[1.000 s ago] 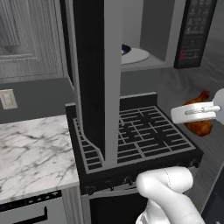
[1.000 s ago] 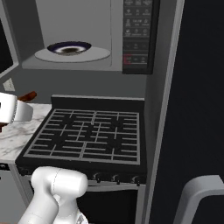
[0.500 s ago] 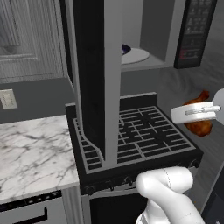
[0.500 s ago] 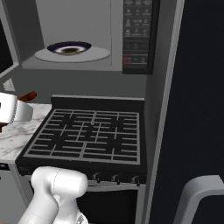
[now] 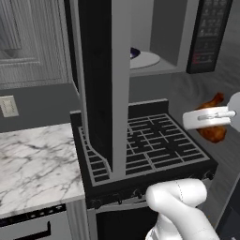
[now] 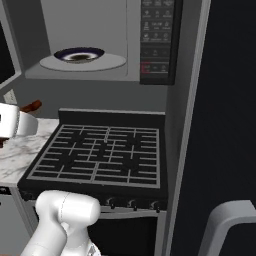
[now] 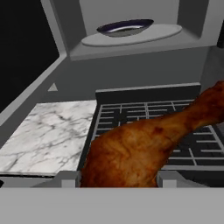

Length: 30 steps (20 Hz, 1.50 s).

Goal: Transport the chicken drumstick from the fridge to the microwave and turn on the microwave.

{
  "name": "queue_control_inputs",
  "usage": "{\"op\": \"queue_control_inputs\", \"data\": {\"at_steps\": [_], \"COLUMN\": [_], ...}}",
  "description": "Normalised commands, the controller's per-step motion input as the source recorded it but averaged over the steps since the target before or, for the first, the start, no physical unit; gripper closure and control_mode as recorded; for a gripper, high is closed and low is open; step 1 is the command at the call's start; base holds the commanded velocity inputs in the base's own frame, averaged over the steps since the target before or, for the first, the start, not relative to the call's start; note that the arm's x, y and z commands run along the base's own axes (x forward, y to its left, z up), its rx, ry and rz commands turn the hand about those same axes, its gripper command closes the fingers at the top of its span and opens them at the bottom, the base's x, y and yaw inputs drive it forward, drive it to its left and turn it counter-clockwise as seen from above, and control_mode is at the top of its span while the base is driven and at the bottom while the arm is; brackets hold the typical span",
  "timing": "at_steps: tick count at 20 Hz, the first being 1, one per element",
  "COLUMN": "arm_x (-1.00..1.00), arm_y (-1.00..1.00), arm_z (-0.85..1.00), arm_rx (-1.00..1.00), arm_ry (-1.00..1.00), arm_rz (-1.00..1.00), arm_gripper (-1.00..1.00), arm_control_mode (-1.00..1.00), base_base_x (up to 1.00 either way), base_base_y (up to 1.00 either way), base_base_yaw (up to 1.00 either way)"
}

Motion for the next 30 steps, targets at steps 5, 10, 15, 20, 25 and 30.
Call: {"op": "queue_control_inputs", "data": {"at_steps": [5, 10, 15, 20, 25, 30], "arm_x": [0.13, 0.22, 0.34, 0.45, 0.46, 0.45], "arm_y": [0.0, -0.03, -0.01, 0.0, 0.0, 0.0], "arm_z": [0.31, 0.35, 0.32, 0.02, -0.1, -0.06], "arm_rx": [0.03, 0.04, 0.02, 0.0, -0.01, 0.0], "arm_ry": [0.0, 0.04, 0.13, 0.0, -0.11, -0.13], "arm_rz": [0.01, 0.06, 0.07, 0.01, 0.03, 0.04], "arm_gripper": [1.0, 1.0, 1.0, 1.0, 1.0, 1.0], "arm_control_mode": [-1.0, -1.0, -1.0, -1.0, -1.0, -1.0], "base_base_x": [0.0, 0.0, 0.0, 0.0, 0.0, 0.0], "base_base_y": [0.0, 0.0, 0.0, 0.0, 0.0, 0.0], "base_base_yaw": [0.0, 0.0, 0.0, 0.0, 0.0, 0.0]}}
